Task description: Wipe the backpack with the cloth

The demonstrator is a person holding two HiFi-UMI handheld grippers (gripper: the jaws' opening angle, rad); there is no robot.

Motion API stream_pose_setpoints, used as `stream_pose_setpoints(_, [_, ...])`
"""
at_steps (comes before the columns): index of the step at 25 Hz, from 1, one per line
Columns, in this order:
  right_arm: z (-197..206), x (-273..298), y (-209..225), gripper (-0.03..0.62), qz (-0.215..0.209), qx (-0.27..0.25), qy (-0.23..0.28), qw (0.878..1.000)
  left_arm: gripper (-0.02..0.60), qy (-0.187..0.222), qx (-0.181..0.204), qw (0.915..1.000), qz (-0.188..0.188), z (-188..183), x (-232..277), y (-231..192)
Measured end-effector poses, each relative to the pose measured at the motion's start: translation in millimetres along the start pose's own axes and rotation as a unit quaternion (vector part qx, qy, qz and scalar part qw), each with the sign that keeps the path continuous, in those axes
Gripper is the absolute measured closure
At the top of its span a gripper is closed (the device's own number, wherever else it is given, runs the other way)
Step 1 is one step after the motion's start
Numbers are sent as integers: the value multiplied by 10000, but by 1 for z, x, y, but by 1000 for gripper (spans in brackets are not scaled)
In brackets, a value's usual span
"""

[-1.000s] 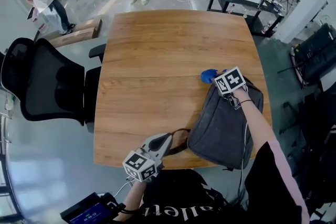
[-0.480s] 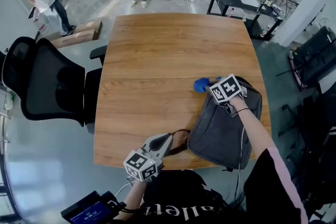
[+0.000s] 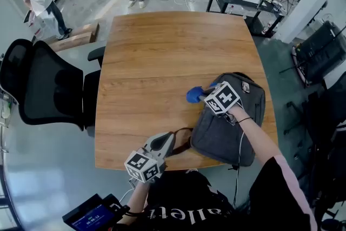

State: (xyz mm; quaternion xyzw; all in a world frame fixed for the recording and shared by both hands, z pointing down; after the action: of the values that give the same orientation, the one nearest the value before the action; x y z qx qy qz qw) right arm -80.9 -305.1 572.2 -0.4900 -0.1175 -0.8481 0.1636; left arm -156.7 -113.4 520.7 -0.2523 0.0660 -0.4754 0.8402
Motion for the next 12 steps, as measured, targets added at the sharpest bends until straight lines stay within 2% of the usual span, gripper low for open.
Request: stream_pose_setpoints(12, [7, -23, -59, 528, -290, -76, 136, 9995, 581, -14, 137, 9999, 99, 3, -13, 21])
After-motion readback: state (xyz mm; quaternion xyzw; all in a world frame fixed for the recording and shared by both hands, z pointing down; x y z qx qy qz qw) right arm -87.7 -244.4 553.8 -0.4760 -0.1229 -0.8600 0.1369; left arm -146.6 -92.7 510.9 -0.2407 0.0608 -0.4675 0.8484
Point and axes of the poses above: the fingertips, and each gripper's own axes: x forward along the fingers, y to its right, z out of its underside, the point moved 1 cm from there along -x, backward along the fingers
